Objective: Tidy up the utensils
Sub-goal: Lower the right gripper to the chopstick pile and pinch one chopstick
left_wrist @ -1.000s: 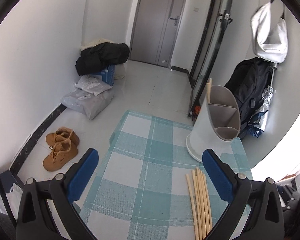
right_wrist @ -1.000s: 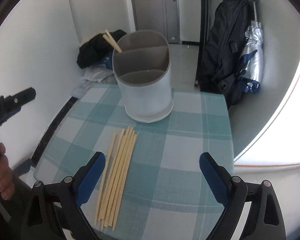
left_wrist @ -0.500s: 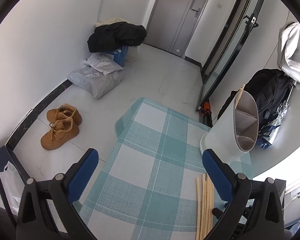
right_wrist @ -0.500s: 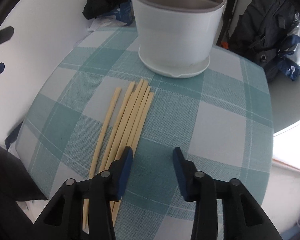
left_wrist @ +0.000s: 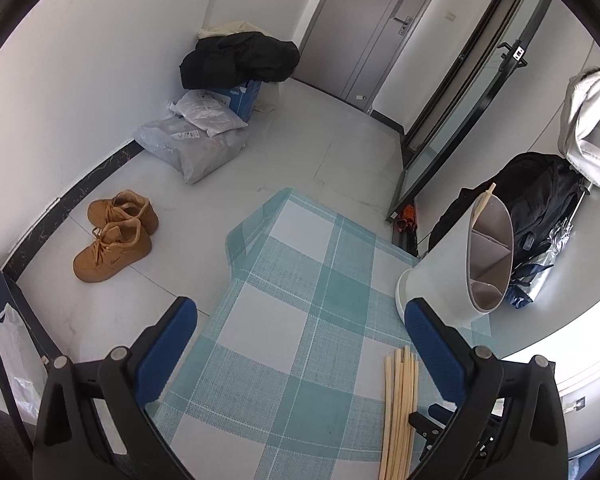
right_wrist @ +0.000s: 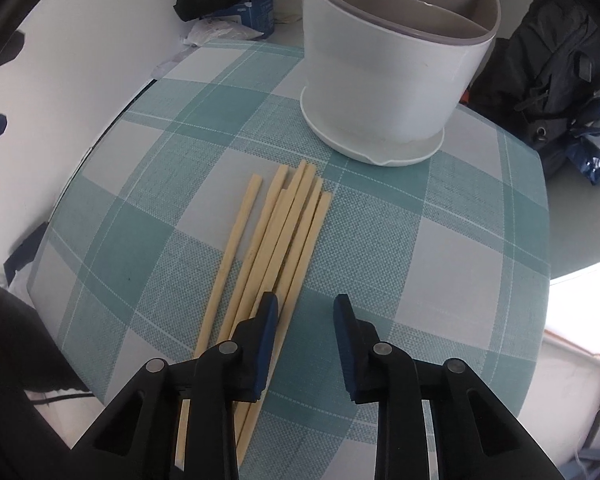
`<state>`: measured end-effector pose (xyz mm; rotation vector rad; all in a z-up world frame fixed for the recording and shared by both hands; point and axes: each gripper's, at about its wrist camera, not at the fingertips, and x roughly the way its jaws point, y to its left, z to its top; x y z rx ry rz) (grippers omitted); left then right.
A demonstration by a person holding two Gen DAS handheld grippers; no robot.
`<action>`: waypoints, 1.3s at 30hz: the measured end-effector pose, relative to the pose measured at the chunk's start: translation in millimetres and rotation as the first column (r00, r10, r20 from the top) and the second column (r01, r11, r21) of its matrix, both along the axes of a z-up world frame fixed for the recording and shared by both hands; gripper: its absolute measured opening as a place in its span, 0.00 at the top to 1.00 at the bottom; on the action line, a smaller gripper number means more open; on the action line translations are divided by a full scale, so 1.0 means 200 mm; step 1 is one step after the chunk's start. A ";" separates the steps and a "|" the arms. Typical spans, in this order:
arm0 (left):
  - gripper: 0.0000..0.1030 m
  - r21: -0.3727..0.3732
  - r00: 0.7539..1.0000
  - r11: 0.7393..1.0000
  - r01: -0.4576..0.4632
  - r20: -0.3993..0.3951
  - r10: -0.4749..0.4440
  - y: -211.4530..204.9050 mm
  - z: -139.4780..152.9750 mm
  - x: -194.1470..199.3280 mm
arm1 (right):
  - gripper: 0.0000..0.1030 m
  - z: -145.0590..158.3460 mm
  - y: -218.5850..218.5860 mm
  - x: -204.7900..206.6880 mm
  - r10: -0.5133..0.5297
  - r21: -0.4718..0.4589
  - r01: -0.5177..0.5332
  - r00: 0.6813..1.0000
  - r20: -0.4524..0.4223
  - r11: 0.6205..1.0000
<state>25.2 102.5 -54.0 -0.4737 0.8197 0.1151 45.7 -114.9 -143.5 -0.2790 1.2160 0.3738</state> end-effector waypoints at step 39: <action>0.02 0.087 0.919 0.950 0.302 -0.291 -0.265 -0.37 -0.30 0.11 | 0.95 0.13 -0.64 0.29 -0.367 0.528 0.345 0.928 -0.066 0.776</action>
